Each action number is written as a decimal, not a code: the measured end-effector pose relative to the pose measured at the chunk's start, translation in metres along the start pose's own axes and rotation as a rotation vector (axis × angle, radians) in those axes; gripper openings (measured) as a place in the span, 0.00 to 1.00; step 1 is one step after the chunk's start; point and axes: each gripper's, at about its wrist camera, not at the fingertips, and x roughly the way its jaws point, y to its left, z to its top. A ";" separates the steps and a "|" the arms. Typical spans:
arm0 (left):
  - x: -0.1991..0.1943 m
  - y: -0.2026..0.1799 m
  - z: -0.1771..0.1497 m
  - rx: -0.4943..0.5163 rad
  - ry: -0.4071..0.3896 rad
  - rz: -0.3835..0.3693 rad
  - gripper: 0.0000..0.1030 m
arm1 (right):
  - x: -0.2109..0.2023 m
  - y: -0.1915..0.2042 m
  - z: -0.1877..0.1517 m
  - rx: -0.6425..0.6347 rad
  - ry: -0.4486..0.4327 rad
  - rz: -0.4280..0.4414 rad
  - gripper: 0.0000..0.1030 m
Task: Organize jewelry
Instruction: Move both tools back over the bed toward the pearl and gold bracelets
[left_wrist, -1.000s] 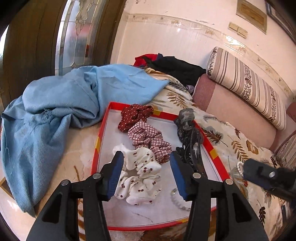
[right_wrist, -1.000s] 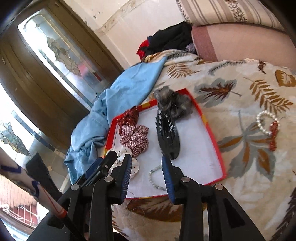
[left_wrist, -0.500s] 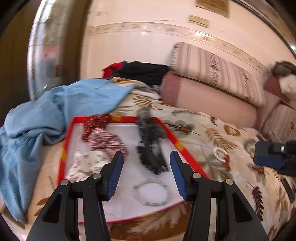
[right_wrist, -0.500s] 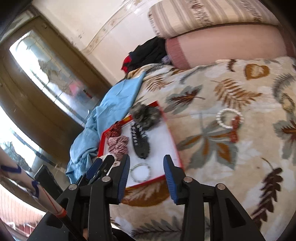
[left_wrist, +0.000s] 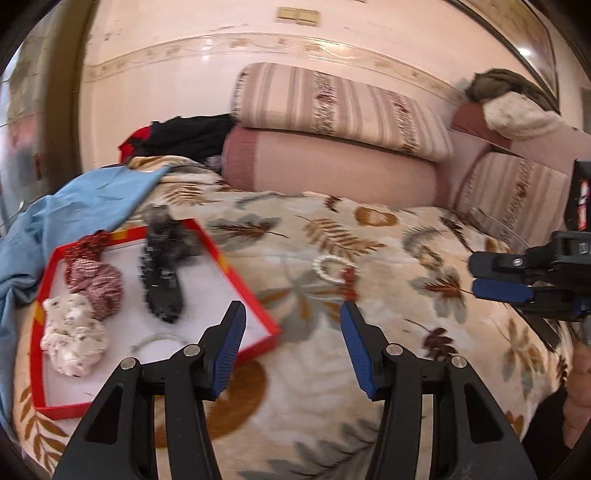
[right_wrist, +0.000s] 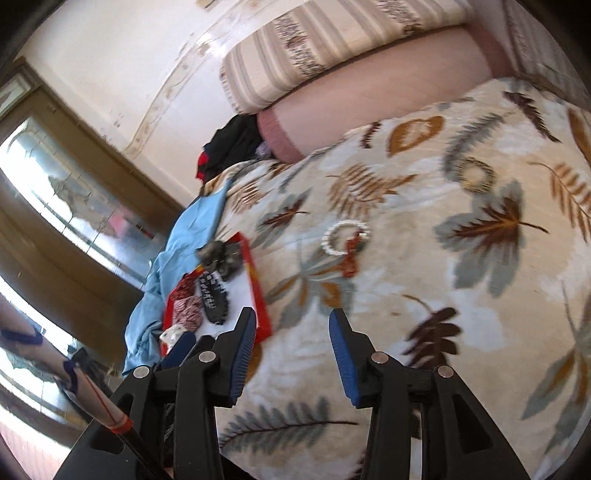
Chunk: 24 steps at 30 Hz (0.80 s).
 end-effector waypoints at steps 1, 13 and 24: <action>0.001 -0.006 0.000 0.006 0.006 -0.011 0.52 | -0.002 -0.006 0.000 0.012 -0.001 -0.002 0.43; 0.008 -0.078 0.000 0.030 0.081 -0.164 0.53 | -0.055 -0.056 0.013 0.037 -0.027 -0.084 0.43; 0.013 -0.112 0.048 0.040 0.063 -0.229 0.62 | -0.123 -0.048 0.080 -0.051 -0.134 -0.143 0.56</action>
